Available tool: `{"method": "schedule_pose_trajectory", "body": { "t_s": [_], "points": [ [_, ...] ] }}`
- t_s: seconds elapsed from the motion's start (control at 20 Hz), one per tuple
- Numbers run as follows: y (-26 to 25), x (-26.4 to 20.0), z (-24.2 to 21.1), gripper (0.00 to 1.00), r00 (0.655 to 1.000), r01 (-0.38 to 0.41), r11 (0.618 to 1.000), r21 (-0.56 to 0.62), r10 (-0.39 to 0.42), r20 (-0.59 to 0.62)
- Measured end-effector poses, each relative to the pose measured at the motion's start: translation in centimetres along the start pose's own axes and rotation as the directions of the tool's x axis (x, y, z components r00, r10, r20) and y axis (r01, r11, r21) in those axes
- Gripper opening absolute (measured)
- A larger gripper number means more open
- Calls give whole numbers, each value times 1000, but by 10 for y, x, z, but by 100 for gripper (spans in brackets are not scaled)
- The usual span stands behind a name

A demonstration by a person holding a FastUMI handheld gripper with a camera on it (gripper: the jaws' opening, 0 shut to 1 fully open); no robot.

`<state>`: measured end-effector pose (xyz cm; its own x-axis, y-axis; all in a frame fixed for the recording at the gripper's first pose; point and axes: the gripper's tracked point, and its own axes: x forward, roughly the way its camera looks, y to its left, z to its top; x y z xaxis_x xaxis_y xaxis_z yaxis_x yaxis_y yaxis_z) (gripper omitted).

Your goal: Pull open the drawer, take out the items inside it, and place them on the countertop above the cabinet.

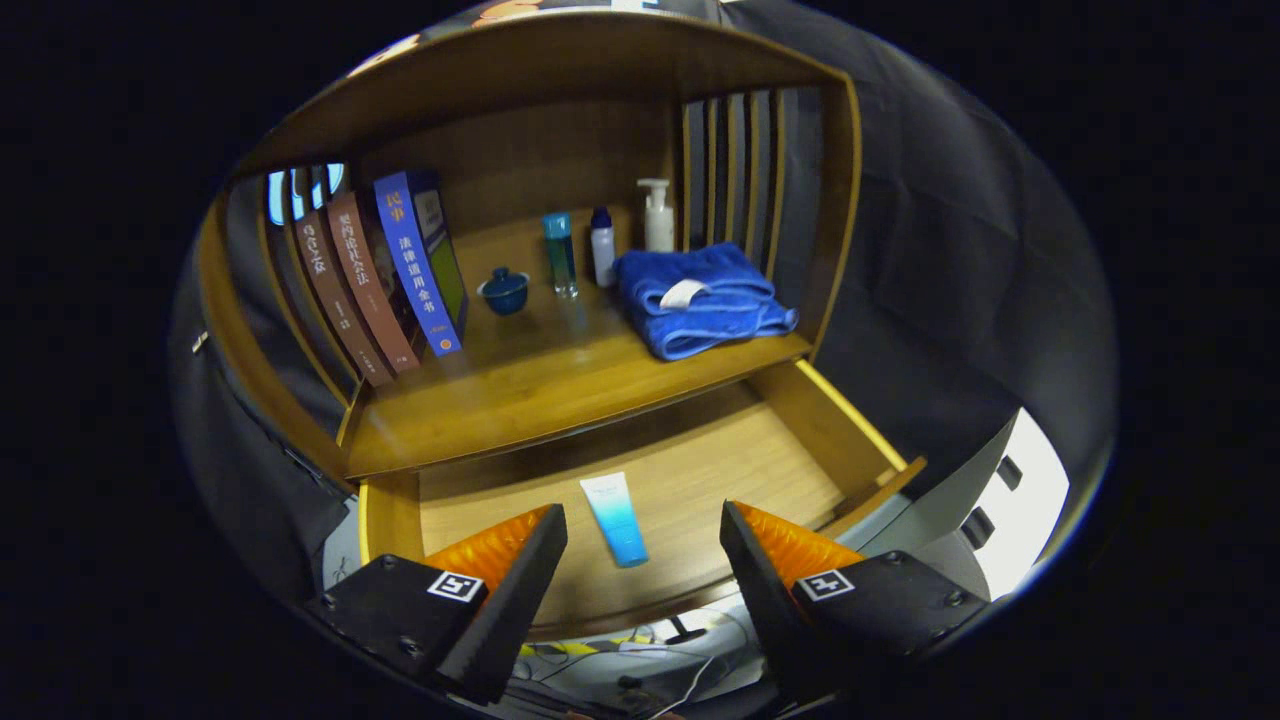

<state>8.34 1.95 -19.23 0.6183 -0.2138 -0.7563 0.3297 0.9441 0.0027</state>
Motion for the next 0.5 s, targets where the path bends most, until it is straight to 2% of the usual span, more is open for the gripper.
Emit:
{"method": "schedule_pose_trajectory", "body": {
  "t_s": [0.2, 0.3, 0.4, 0.5],
  "points": [
    [9, 41, -22, 98, 986, 8, 1000, -5, -9, -164],
    [14, 58, -30, 98, 973, -13, 1000, 20, 17, -230],
    [10, 74, -41, 98, 956, -8, 999, 44, 21, -293],
    [7, 92, -55, 99, 930, -9, 1000, 18, 15, -368]
  ]
}}
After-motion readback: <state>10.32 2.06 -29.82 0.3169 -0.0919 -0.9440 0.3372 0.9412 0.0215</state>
